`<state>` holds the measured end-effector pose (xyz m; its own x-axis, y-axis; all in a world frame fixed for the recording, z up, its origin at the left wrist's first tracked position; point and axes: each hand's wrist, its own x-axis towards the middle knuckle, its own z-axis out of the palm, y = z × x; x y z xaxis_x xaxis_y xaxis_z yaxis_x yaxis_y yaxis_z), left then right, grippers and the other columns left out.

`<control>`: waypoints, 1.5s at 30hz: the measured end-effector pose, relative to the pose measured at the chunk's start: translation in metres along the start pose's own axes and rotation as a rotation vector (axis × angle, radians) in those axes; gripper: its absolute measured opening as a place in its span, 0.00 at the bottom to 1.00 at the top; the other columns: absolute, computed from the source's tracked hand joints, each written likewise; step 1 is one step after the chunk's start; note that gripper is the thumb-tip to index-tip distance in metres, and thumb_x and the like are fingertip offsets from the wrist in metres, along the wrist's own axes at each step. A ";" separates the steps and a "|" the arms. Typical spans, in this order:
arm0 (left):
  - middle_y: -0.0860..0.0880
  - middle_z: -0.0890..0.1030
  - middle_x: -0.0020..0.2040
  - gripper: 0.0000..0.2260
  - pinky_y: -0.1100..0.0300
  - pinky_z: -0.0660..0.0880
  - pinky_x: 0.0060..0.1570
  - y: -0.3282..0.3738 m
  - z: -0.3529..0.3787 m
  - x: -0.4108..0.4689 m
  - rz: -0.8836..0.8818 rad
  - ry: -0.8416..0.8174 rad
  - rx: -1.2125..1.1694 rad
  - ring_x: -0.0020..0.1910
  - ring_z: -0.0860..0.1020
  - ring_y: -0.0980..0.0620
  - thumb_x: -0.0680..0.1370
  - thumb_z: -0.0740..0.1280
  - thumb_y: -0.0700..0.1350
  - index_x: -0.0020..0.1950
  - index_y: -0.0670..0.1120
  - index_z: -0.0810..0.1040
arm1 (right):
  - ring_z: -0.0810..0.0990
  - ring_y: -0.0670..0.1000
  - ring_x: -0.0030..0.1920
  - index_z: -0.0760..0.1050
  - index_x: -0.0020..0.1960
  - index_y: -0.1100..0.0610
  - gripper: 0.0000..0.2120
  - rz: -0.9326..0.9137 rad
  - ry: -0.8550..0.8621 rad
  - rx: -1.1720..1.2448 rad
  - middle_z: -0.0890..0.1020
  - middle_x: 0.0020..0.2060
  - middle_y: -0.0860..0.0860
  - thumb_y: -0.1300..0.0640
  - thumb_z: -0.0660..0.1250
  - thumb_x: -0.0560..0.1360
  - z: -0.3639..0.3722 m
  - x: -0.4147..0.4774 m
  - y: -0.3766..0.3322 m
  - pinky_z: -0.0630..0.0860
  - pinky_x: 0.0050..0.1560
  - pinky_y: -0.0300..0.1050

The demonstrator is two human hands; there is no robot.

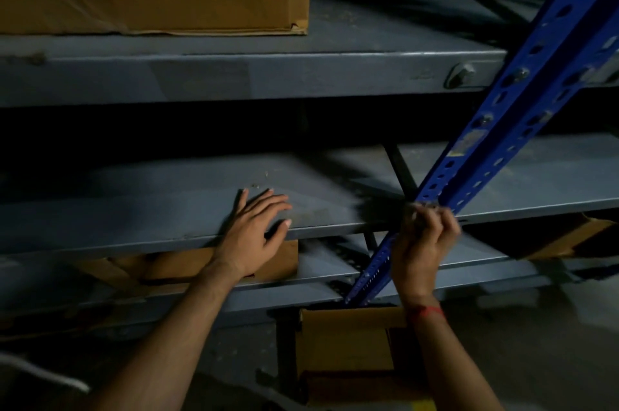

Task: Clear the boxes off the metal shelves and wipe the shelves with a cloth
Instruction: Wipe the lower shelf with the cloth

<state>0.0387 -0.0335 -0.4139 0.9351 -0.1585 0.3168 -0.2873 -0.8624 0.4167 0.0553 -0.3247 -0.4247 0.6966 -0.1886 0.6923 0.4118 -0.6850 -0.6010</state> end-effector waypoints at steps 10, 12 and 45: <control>0.52 0.76 0.70 0.20 0.40 0.54 0.77 0.000 0.000 -0.002 -0.029 -0.016 0.003 0.76 0.66 0.50 0.81 0.56 0.57 0.66 0.50 0.78 | 0.59 0.64 0.71 0.67 0.68 0.53 0.36 -0.003 -0.212 -0.292 0.62 0.70 0.56 0.77 0.73 0.66 0.024 -0.056 0.017 0.67 0.67 0.73; 0.52 0.76 0.70 0.20 0.40 0.54 0.77 0.001 0.001 -0.001 -0.025 -0.012 -0.008 0.76 0.65 0.51 0.81 0.57 0.57 0.66 0.50 0.79 | 0.59 0.65 0.71 0.66 0.68 0.53 0.37 0.112 -0.179 -0.211 0.62 0.69 0.56 0.75 0.74 0.66 0.031 -0.060 0.008 0.64 0.71 0.70; 0.46 0.77 0.66 0.15 0.39 0.62 0.72 -0.123 -0.078 -0.113 -0.156 0.249 0.299 0.70 0.71 0.42 0.83 0.61 0.52 0.66 0.50 0.80 | 0.60 0.62 0.76 0.68 0.72 0.57 0.24 0.064 -0.285 -0.088 0.65 0.74 0.61 0.46 0.51 0.82 0.165 -0.114 -0.188 0.60 0.75 0.63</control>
<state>-0.0483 0.1275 -0.4345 0.8735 0.0747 0.4811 -0.0391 -0.9742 0.2222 -0.0044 -0.0584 -0.4571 0.8614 -0.0366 0.5066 0.3180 -0.7389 -0.5941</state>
